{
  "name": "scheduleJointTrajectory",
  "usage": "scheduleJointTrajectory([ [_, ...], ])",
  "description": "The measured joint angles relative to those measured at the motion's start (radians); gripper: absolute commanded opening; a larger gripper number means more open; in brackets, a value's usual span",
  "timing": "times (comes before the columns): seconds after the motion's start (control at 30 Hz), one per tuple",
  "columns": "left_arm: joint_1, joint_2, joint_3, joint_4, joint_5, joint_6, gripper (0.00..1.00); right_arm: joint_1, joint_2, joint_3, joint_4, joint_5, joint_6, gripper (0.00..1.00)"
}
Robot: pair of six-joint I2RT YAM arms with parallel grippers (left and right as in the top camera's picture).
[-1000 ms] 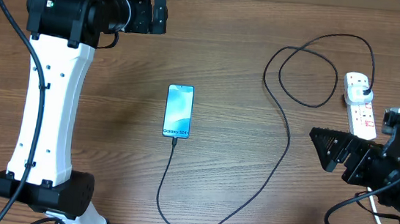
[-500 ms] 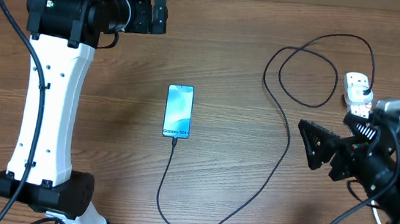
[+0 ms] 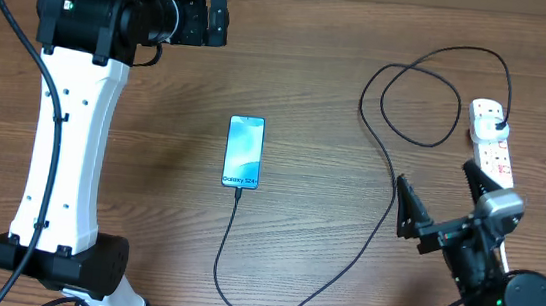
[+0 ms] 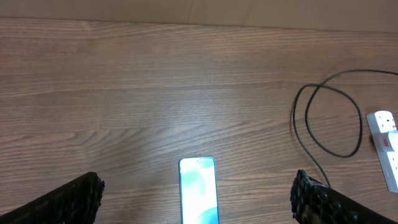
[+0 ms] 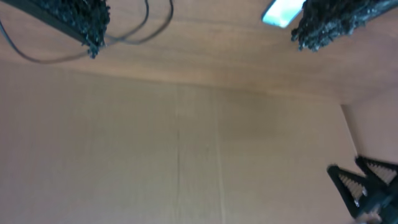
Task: Plug charger to phone and switch on socket
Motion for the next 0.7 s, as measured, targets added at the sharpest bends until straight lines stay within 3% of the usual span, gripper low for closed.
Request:
scheduleJointTrajectory([
  [0.43, 0.0, 0.0, 0.0, 0.001, 0.0, 0.0, 0.99, 0.0, -0.223, -0.347, 0.197, 0.005, 0.0, 1.0],
  [0.7, 0.0, 0.0, 0.0, 0.0, 0.0, 0.0, 1.0, 0.0, -0.261, -0.448, 0.21, 0.005, 0.0, 1.0],
])
